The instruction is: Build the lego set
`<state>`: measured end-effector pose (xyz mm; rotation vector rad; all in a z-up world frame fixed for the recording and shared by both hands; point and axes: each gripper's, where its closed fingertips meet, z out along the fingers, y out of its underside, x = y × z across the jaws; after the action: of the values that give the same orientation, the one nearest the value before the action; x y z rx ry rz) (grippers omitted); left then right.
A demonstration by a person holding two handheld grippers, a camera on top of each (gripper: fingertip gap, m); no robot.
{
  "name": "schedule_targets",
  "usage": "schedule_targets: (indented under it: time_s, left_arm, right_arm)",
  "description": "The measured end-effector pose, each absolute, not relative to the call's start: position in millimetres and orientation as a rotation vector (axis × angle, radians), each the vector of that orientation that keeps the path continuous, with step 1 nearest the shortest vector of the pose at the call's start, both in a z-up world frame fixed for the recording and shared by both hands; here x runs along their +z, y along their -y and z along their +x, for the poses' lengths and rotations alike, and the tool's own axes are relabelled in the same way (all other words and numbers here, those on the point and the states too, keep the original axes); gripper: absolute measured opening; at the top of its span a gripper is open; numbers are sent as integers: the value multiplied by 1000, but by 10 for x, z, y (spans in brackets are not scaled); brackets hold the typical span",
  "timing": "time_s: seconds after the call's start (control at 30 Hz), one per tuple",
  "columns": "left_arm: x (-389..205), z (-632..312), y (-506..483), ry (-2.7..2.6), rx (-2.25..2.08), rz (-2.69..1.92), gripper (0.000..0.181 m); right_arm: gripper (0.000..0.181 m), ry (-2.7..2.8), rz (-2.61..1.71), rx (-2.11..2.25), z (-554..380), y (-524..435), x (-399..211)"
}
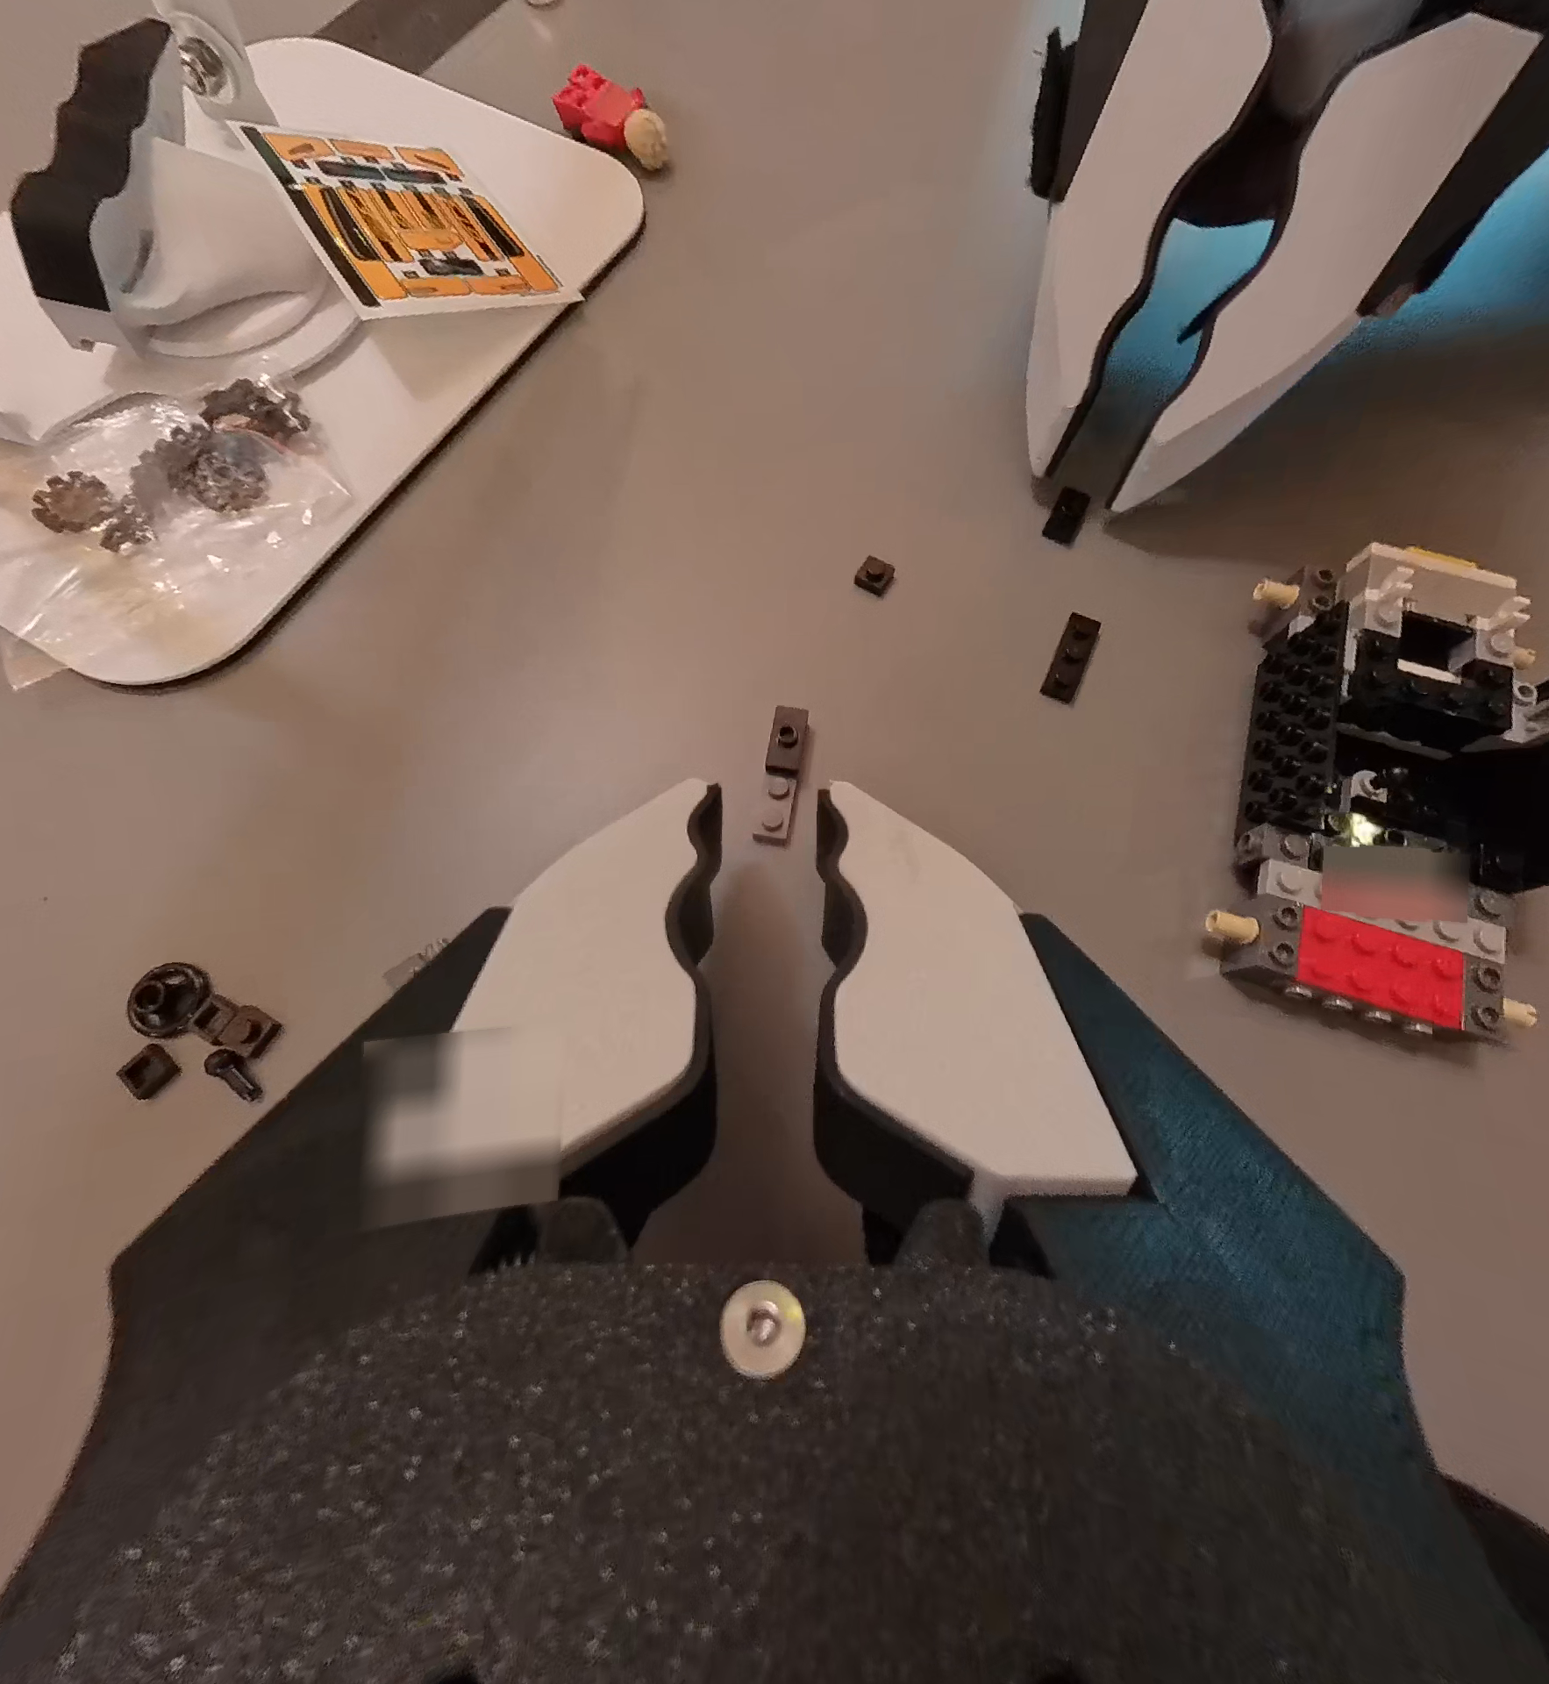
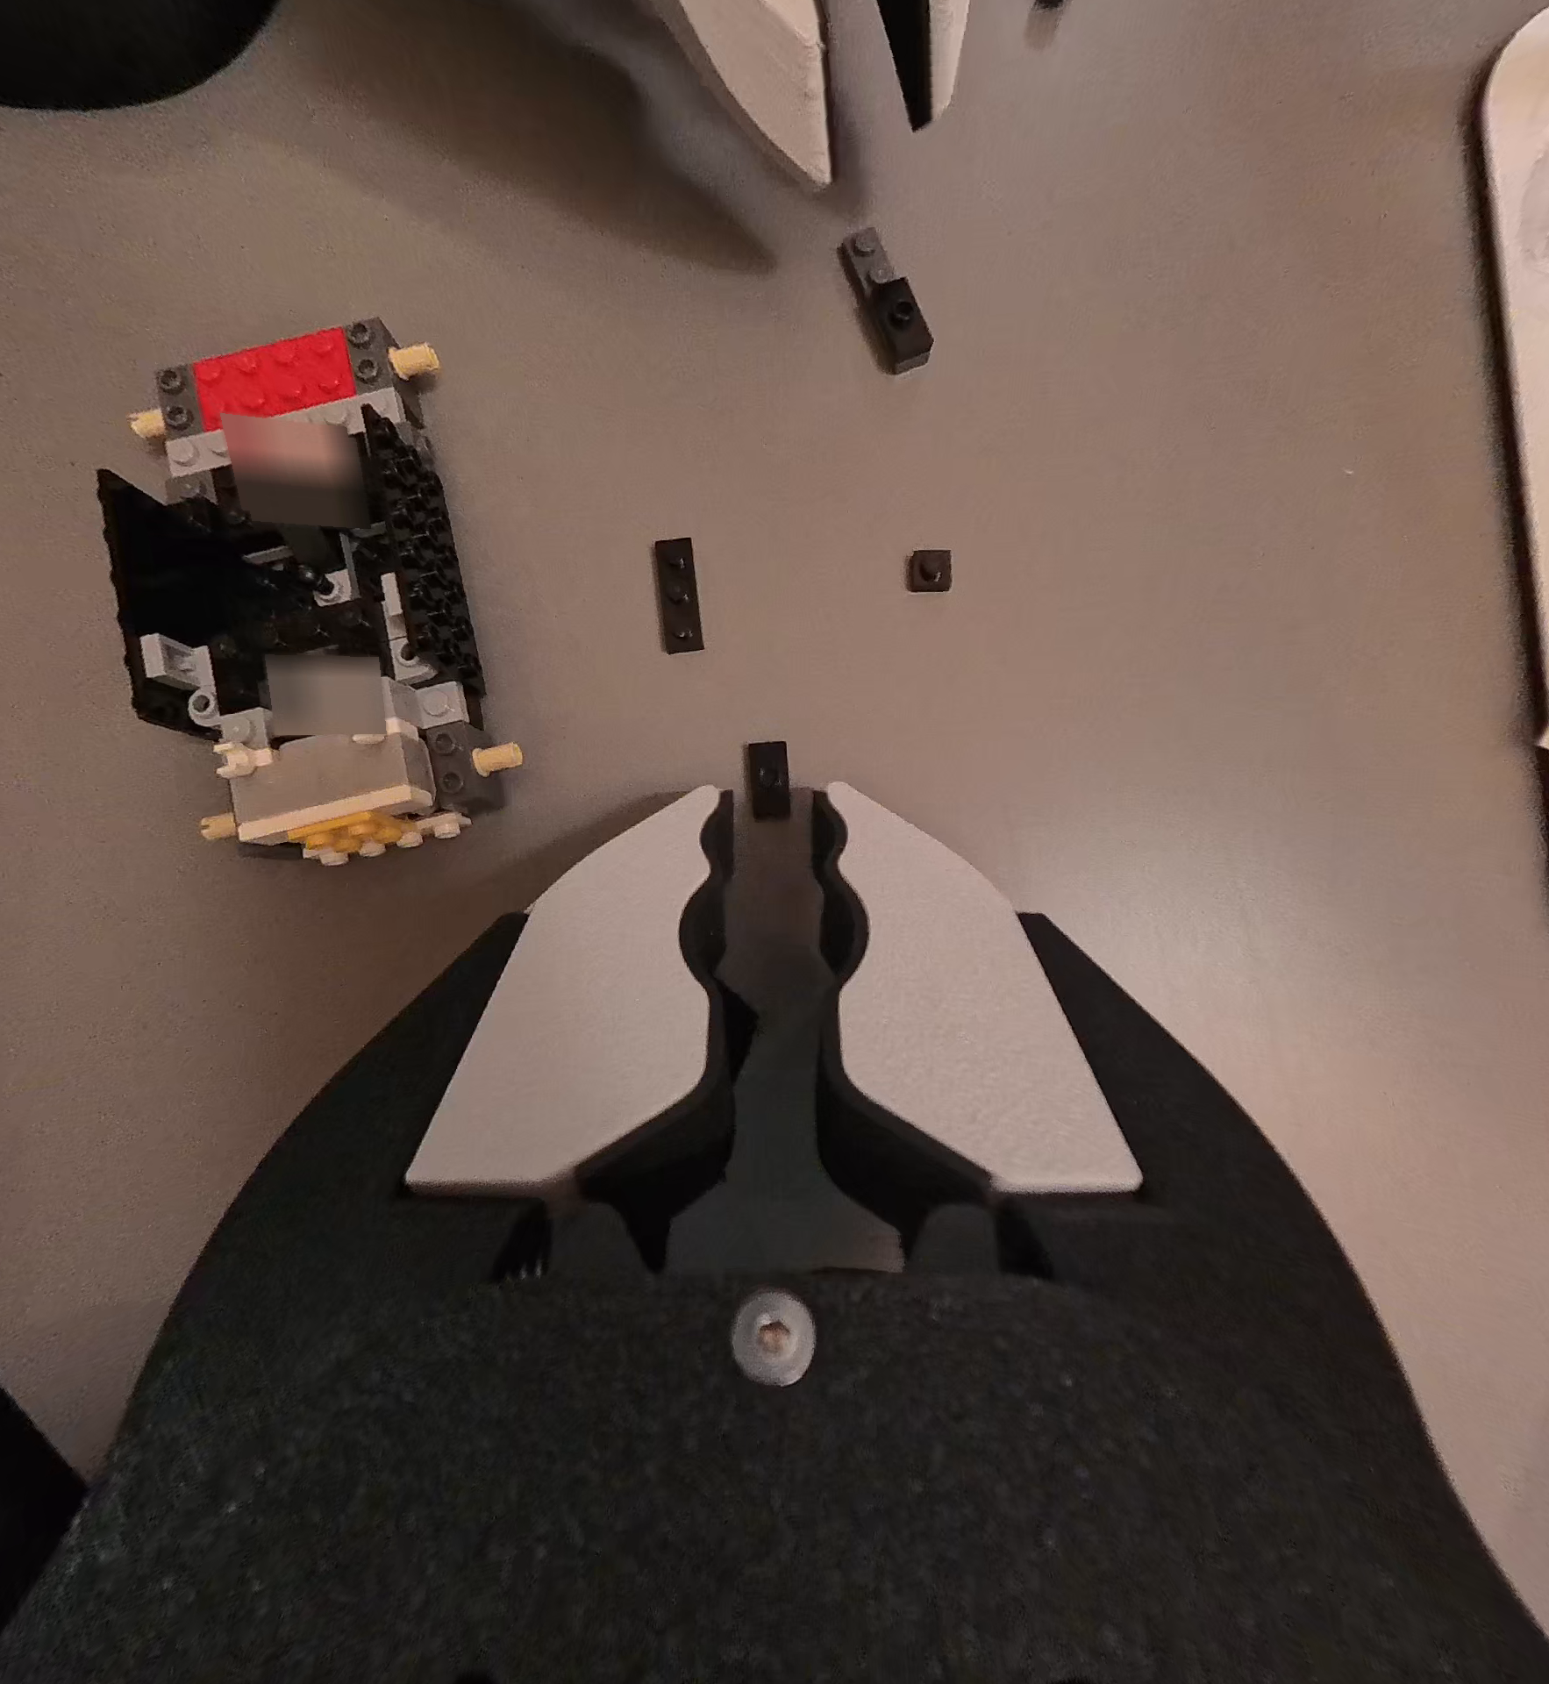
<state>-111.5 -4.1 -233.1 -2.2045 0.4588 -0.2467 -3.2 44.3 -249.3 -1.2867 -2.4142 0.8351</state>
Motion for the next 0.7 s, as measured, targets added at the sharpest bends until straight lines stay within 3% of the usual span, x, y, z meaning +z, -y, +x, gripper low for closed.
schedule_targets:
  time_s: [0.43,0.7]
  left_arm:
    - [-2524,-1103,110,-555,-219,-2308,28]
    - [-2529,-1040,25,-562,-225,-2348,13]
  right_arm:
    - [7,2409,-1295,857,-60,-426,-2523]
    - [7,2385,-1289,882,-84,-435,-2471]
